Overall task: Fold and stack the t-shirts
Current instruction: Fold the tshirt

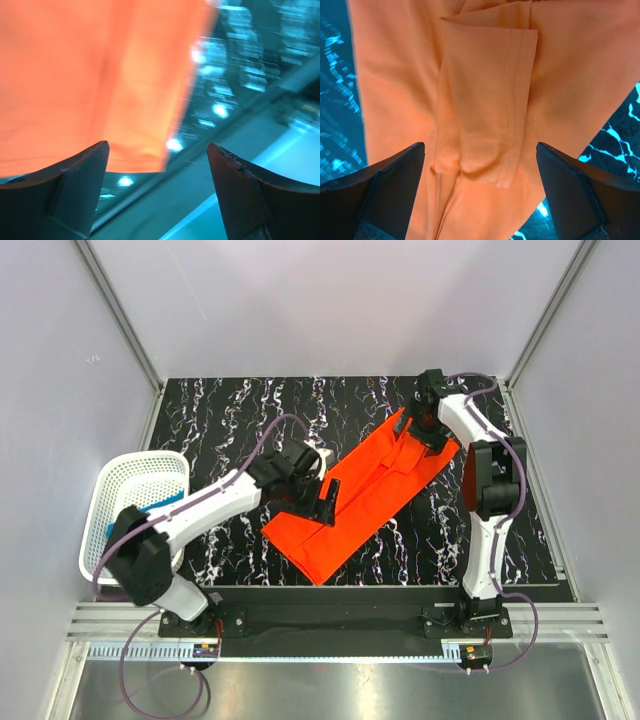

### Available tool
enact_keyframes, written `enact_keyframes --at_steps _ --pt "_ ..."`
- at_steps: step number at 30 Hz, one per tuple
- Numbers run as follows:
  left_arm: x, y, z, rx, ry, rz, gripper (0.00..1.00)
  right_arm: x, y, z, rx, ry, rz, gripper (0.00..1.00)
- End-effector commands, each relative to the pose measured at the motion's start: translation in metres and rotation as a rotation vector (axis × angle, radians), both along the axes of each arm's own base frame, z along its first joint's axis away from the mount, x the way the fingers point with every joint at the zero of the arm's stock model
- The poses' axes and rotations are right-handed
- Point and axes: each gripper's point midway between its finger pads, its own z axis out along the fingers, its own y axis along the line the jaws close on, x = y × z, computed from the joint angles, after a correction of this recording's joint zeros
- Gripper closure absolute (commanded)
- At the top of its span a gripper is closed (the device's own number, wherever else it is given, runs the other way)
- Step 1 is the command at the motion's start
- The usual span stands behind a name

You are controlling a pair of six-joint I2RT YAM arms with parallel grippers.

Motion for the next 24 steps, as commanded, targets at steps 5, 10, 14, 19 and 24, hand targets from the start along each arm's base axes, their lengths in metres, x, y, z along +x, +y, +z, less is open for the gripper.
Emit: enact_keyframes --at_steps 5,10,14,19,24 --pt "0.019 0.041 -0.073 0.351 0.031 -0.024 0.13 0.016 0.001 -0.027 -0.123 0.031 -0.020 0.00" --pt "0.017 0.035 -0.097 0.361 0.092 -0.021 0.13 0.031 0.014 -0.042 -0.139 0.033 0.019 0.00" --pt "0.004 0.016 -0.108 0.268 0.181 -0.038 0.15 0.045 0.031 -0.063 -0.163 0.049 0.086 0.00" --pt "-0.009 -0.020 -0.110 0.147 0.267 -0.075 0.17 0.083 0.066 -0.066 -0.203 -0.023 0.219 0.00" --pt "-0.018 -0.064 -0.102 -0.051 0.363 -0.113 0.17 0.108 0.087 -0.056 -0.180 -0.121 0.299 0.00"
